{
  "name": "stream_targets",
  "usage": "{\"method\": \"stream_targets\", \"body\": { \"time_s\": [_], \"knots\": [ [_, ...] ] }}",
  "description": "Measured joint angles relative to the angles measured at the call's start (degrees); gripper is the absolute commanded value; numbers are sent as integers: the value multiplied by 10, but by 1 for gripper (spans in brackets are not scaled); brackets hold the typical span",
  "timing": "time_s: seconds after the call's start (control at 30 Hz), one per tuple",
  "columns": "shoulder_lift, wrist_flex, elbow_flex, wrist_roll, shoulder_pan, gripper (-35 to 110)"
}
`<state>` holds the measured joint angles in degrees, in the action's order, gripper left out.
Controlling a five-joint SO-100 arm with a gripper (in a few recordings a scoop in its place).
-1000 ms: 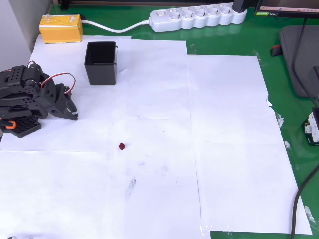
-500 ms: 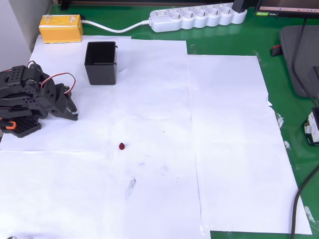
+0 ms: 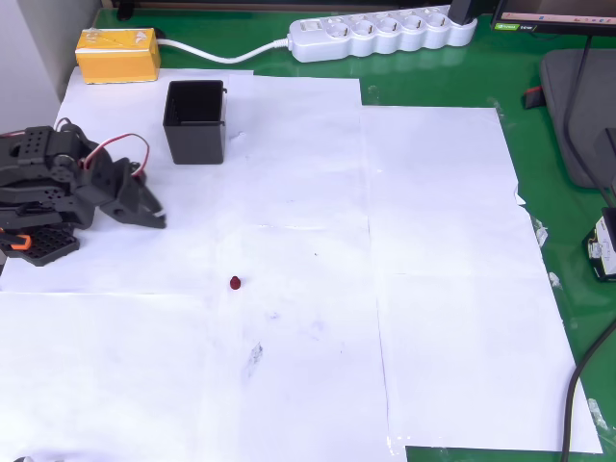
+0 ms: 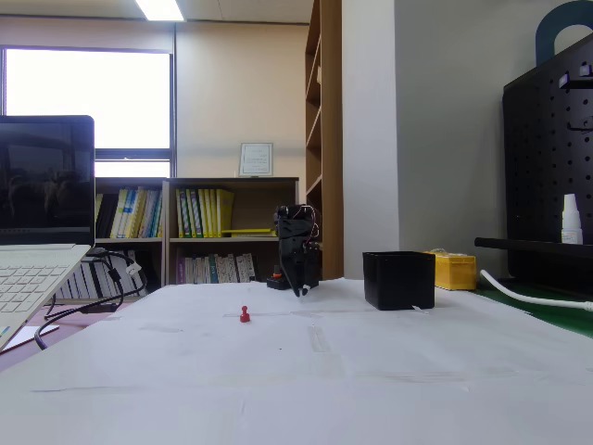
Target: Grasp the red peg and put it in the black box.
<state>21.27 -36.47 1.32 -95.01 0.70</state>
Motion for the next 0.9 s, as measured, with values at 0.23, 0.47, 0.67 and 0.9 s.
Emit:
{"method": "stream_targets", "body": {
  "time_s": [0.23, 0.47, 0.67, 0.9],
  "knots": [
    [269, 313, 3, -42, -11, 0],
    [379, 454, 4, -16, -11, 0],
    [438, 525, 4, -54, -11, 0],
    [555, 686, 4, -16, -11, 0]
  ]
}}
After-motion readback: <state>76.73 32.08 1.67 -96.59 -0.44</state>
